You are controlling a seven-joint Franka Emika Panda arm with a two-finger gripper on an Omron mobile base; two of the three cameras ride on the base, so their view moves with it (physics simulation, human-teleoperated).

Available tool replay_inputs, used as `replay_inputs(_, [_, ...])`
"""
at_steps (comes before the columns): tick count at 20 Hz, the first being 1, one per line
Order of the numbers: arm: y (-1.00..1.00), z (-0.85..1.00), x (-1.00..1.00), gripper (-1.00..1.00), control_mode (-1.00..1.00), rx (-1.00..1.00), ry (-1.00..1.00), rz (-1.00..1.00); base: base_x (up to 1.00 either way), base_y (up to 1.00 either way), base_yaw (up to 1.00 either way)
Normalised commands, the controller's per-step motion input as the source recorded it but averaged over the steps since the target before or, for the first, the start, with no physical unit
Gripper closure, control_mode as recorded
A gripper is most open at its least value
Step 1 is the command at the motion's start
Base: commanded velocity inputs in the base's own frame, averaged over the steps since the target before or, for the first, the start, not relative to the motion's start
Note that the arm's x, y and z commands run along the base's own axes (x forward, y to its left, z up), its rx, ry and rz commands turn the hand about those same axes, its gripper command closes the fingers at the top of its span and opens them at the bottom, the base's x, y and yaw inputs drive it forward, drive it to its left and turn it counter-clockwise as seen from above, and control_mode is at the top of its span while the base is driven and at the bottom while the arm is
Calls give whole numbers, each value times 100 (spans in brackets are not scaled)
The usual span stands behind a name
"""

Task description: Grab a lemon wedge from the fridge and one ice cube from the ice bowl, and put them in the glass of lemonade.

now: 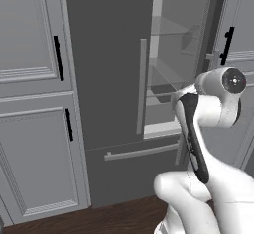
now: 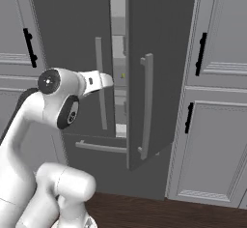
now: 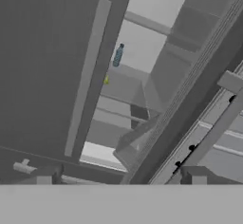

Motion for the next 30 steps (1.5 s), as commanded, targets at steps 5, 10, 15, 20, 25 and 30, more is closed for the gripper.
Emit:
replay_inputs(5, [93, 0, 9, -100, -100, -41, 22, 0, 0, 0, 0])
replay_inputs(10, [21, 0, 22, -100, -100, -18, 11, -1, 0, 0, 0])
replay_inputs(15, [-11, -2, 51, -100, -100, 0, 3, 0, 0, 0, 0])
replay_inputs(20, [-26, -15, 73, -100, -100, -1, 12, 0, 0, 0, 0])
replay_inputs(25, [-26, -22, 77, -100, -100, -5, 19, -3, 0, 0, 0])
replay_inputs(30, [-34, -17, 50, -100, -100, -4, 18, -3, 0, 0, 0])
